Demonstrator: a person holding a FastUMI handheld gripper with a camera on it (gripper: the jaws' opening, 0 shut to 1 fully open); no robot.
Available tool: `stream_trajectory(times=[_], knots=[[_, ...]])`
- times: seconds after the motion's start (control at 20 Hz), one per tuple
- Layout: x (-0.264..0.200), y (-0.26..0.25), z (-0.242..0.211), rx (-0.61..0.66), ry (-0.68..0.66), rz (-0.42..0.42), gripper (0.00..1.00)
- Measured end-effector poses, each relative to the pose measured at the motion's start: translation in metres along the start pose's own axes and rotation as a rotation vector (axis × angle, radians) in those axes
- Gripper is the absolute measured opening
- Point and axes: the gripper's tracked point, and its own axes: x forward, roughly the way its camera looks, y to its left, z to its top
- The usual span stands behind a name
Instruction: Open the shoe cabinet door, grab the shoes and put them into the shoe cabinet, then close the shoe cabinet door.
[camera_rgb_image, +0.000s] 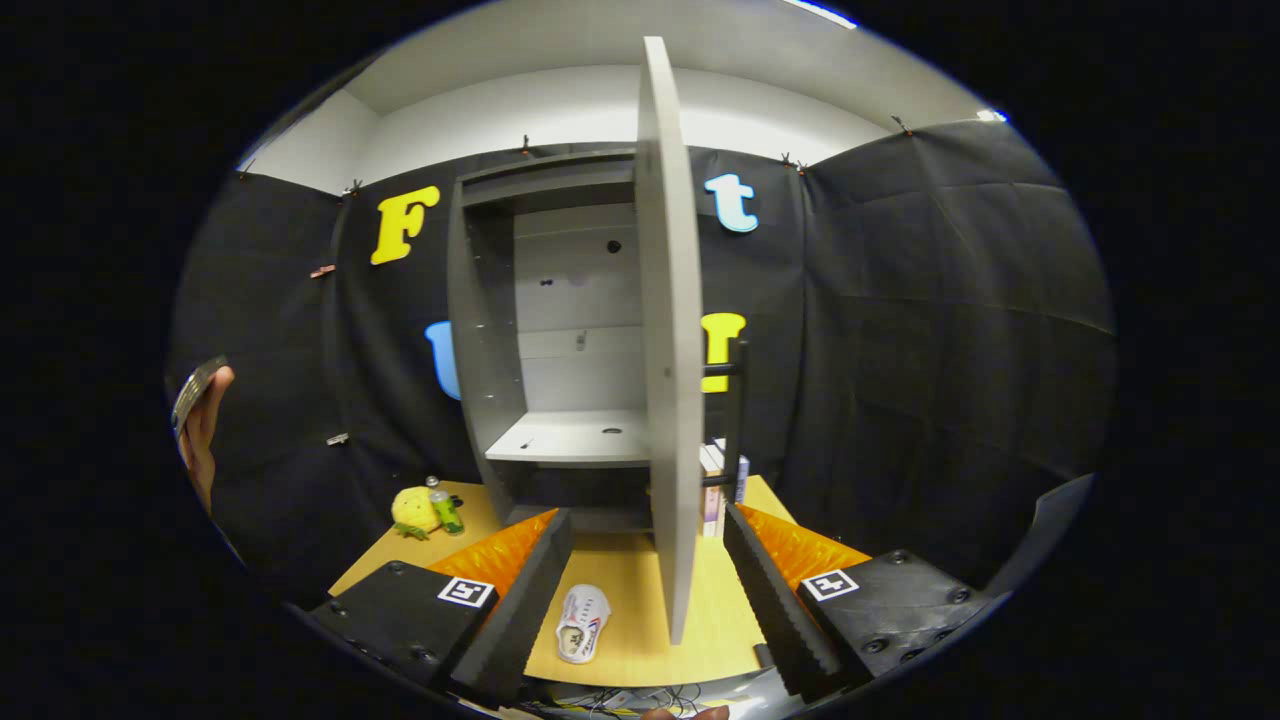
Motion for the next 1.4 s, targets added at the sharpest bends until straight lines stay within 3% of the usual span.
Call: stream_trajectory(times=[0.3, 0.55, 0.85, 1.1, 1.25, 1.4], knots=[[0.039, 0.066, -0.069, 0.043, 0.168, 0.117, 0.98], [0.084, 0.103, -0.186, 0.053, 0.411, 0.151, 0.98], [0.126, 0.121, -0.322, 0.074, 0.620, 0.144, 0.99], [0.155, 0.125, -0.400, 0.105, 0.695, 0.108, 0.98], [0.171, 0.123, -0.428, 0.134, 0.706, 0.081, 0.90], [0.189, 0.127, -0.451, 0.162, 0.702, 0.075, 0.75]])
